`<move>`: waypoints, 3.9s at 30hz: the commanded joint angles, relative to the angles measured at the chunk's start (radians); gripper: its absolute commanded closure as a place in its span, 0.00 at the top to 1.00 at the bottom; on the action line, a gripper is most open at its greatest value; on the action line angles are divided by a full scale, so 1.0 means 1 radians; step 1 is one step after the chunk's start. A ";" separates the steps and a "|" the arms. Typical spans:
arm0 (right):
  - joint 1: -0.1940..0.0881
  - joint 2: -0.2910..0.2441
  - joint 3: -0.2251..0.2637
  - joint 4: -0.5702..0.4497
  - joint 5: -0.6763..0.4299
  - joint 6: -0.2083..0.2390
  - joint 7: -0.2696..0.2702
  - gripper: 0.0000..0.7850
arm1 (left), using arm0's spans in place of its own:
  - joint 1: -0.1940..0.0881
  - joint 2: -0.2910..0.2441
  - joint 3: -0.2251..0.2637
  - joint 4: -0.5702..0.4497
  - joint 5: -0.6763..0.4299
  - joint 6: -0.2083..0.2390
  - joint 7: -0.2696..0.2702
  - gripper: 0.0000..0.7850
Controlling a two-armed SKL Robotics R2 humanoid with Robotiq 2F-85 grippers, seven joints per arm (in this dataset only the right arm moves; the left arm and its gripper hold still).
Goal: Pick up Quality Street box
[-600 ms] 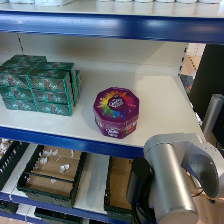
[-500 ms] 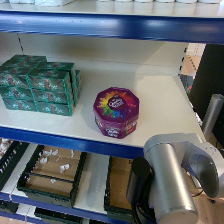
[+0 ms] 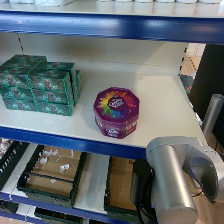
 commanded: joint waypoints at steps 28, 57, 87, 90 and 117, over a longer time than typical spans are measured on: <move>-0.014 -0.028 -0.140 0.000 -0.036 0.035 -0.002 0.50 | 0.000 0.000 0.000 0.000 0.000 0.000 0.000 0.00; -0.024 -0.035 -0.235 0.000 -0.045 0.038 -0.024 0.97 | 0.000 0.000 0.000 0.000 0.000 0.000 0.000 0.00; -0.029 -0.016 -0.402 0.009 0.020 0.055 -0.119 1.00 | 0.000 0.000 0.000 0.000 0.000 0.000 0.000 0.00; -0.029 -0.014 -0.406 0.009 0.027 0.055 -0.135 1.00 | 0.000 0.000 0.000 0.000 0.000 0.000 0.000 0.00; -0.072 0.037 -0.423 0.009 0.192 0.053 -0.571 1.00 | 0.000 0.000 0.000 0.000 0.000 0.000 0.000 0.00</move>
